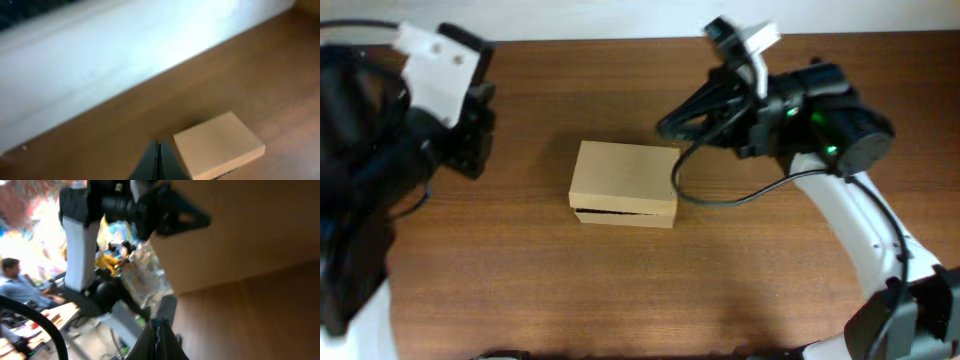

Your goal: Pack container

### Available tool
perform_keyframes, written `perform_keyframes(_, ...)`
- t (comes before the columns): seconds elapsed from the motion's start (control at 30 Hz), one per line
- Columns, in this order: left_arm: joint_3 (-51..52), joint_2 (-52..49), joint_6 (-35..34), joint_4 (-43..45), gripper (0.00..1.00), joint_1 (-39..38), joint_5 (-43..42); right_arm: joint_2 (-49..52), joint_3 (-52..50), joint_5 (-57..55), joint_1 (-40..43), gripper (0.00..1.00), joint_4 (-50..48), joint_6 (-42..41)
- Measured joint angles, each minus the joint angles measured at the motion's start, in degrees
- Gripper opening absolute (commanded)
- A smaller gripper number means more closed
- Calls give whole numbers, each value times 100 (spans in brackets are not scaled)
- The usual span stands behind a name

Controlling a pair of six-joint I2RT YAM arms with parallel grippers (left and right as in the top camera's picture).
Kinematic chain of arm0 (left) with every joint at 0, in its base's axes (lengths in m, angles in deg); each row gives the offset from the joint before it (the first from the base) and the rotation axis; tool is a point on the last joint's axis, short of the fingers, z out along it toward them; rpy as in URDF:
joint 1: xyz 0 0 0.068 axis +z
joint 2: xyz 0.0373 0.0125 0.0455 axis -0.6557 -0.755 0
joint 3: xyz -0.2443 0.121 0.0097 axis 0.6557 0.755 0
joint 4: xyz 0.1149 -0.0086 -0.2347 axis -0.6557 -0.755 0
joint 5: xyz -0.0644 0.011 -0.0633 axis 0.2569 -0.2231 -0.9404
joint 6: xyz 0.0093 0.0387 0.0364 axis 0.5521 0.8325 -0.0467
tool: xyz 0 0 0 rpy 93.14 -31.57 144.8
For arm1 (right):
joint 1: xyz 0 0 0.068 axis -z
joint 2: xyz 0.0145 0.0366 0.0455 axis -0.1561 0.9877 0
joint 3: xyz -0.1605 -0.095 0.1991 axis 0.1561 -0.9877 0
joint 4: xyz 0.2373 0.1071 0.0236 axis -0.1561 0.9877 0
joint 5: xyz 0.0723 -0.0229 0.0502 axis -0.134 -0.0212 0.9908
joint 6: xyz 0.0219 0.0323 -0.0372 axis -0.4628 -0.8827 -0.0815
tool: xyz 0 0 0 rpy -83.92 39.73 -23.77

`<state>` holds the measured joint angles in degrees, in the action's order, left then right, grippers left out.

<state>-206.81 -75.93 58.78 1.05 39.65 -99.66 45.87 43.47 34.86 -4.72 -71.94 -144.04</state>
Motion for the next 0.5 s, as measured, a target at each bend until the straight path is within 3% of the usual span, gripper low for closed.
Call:
perform_keyframes(0.1, -2, 243, -94, 4, 2, 0, 20, -28, 599, -76, 262, 4, 562, 26)
perform_keyframes(0.2, -2, 352, -160, -22, 2, 0, 42, -74, 1261, -245, 542, 4, 1902, 9)
perform_keyframes(0.3, 0, 380, -236, -76, 2, 0, 46, -155, 1829, -389, 850, 4, 4120, 164)
perform_keyframes(0.37, 0, 380, -264, -140, 2, 0, 48, -168, 2052, -503, 1073, 4, 5106, 345)
perform_keyframes(0.5, 0, 380, -323, -208, 2, 0, 63, -168, 2109, -728, 1464, 4, 6295, 881)
